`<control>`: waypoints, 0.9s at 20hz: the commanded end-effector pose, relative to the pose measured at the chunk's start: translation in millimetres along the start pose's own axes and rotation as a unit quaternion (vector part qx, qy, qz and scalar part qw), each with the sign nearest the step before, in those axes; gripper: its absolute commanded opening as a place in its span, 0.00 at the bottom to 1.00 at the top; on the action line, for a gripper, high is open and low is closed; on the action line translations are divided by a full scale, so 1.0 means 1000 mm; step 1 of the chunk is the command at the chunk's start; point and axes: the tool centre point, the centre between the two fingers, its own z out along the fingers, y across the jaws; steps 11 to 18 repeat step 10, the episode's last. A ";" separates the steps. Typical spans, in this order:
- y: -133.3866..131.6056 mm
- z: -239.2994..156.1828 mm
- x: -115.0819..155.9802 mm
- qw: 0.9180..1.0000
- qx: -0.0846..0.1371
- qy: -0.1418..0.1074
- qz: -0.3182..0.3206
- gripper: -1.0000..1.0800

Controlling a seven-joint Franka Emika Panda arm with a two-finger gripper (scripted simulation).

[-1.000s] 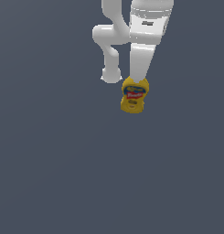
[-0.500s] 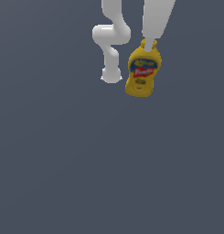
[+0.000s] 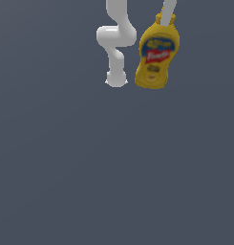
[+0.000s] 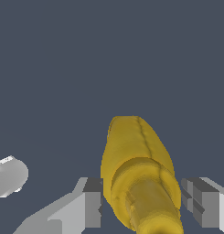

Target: Pick up the object and move it to a goal position.

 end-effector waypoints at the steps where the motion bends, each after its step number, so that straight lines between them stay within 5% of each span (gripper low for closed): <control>1: 0.000 -0.012 0.001 1.000 -0.004 0.001 0.000 0.00; 18: 0.000 -0.022 0.003 1.000 -0.004 0.001 0.000 0.00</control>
